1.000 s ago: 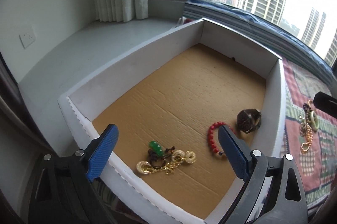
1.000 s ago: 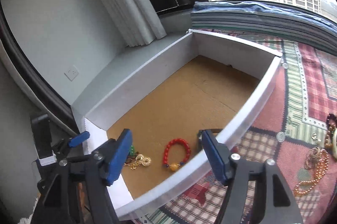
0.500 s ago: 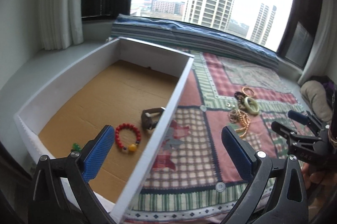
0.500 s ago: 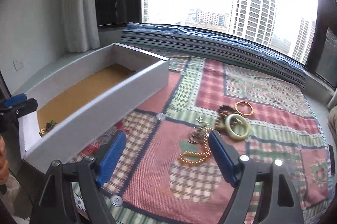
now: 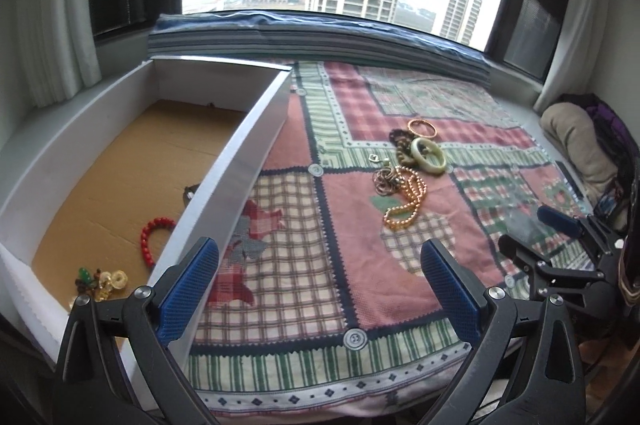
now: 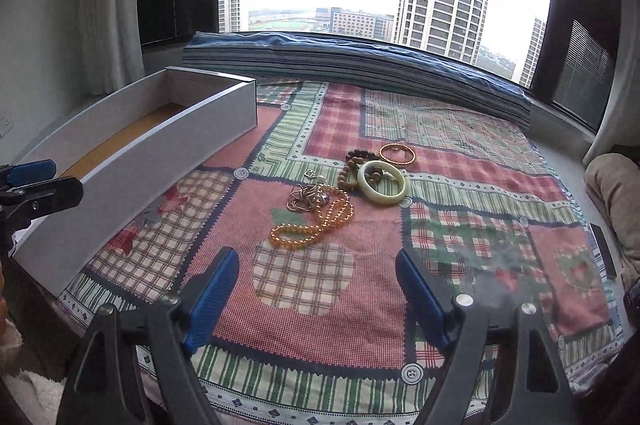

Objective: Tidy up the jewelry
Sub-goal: 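Withdraw both grippers from the box back over the quilt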

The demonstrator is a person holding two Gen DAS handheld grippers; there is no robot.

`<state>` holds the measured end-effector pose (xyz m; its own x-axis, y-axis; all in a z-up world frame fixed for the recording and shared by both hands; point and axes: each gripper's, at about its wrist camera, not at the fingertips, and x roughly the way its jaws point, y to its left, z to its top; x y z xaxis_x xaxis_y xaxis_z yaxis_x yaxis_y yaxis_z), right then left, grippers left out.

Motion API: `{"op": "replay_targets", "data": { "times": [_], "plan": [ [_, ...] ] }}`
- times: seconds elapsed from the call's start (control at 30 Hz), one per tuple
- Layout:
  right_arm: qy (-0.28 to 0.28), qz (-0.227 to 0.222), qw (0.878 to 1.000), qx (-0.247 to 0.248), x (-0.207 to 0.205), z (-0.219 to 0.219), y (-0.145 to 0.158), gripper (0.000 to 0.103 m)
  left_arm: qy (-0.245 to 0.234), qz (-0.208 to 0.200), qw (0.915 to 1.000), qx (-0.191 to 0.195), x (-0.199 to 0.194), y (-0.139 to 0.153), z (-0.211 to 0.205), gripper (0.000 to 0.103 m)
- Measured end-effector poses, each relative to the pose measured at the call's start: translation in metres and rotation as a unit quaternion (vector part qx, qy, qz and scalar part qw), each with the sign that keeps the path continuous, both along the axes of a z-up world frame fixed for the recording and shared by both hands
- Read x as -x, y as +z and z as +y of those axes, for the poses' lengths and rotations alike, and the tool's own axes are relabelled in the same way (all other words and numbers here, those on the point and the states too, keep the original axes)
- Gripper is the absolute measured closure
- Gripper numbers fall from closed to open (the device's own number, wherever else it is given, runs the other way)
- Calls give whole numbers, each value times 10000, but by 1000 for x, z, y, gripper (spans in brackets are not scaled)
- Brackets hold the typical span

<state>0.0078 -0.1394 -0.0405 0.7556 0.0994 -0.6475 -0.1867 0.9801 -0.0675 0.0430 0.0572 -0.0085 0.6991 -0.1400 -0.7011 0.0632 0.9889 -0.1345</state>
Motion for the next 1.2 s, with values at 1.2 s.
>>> {"op": "replay_targets", "data": {
  "times": [1.2],
  "plan": [
    [-953,244,9936,-562,25,-82,-35,21,-41,628,9979,158,-12,-41,-28,2]
  ]
}}
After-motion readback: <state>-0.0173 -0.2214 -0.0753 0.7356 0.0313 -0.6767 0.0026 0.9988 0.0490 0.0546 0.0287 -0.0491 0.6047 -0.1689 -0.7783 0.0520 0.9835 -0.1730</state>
